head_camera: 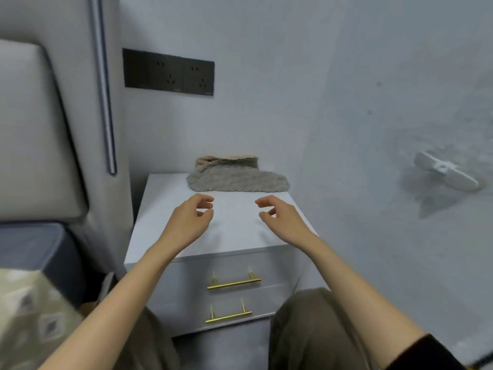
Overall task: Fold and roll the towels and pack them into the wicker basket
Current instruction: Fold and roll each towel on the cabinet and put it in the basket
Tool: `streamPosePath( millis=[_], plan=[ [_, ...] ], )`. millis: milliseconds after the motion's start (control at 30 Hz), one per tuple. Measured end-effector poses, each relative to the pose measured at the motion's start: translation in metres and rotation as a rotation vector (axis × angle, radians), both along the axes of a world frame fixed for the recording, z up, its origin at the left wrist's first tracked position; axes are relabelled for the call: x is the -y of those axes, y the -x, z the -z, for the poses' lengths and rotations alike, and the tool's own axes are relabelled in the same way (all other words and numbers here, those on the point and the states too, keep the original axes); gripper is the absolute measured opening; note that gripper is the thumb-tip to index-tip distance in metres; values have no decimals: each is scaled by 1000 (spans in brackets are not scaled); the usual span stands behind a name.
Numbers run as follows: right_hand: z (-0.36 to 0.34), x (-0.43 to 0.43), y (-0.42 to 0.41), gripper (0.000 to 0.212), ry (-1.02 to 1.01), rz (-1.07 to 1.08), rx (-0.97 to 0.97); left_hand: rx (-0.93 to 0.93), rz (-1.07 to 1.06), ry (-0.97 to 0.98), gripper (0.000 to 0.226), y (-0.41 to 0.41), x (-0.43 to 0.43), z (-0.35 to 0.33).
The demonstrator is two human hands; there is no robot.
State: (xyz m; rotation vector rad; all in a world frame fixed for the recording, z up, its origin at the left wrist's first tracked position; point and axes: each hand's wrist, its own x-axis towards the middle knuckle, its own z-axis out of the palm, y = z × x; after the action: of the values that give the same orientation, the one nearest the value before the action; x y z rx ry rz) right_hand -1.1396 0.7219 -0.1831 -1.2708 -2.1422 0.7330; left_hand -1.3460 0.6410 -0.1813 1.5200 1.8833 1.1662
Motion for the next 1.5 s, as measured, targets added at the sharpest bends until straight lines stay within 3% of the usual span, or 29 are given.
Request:
streamPosePath(
  millis=[267, 433, 600, 700, 867, 1033, 1133, 1333, 1400, 1500],
  plan=[
    [53, -87, 34, 51, 3, 97, 162, -165, -44, 59, 41, 28, -58, 36],
    [69, -127, 44, 58, -72, 186, 154, -253, -46, 47, 43, 34, -87, 50],
    [76, -164, 57, 67, -78, 200, 289, -520, -15, -13, 45, 38, -101, 53],
    [77, -180, 68, 57, -115, 269, 338, -556, -38, -49, 44, 38, -105, 51],
    [81, -186, 67, 15, -281, 309, 265, -545, 1, -31, 44, 28, -109, 53],
    [56, -168, 55, 23, -173, 116, 228, -500, 4, -44, 43, 22, -108, 51],
    [26, -142, 45, 21, -97, -28, 314, -468, 0, -70, 42, 18, -102, 48],
    [-9, -86, 24, 22, 273, -354, 412, -418, -13, -76, 47, 16, -90, 50],
    [-7, -80, 16, 13, 297, -364, 355, -413, -9, -71, 47, 15, -88, 52],
    [5, -87, 12, 2, 89, -111, 170, -410, -14, -60, 48, 15, -91, 53]
  ],
)
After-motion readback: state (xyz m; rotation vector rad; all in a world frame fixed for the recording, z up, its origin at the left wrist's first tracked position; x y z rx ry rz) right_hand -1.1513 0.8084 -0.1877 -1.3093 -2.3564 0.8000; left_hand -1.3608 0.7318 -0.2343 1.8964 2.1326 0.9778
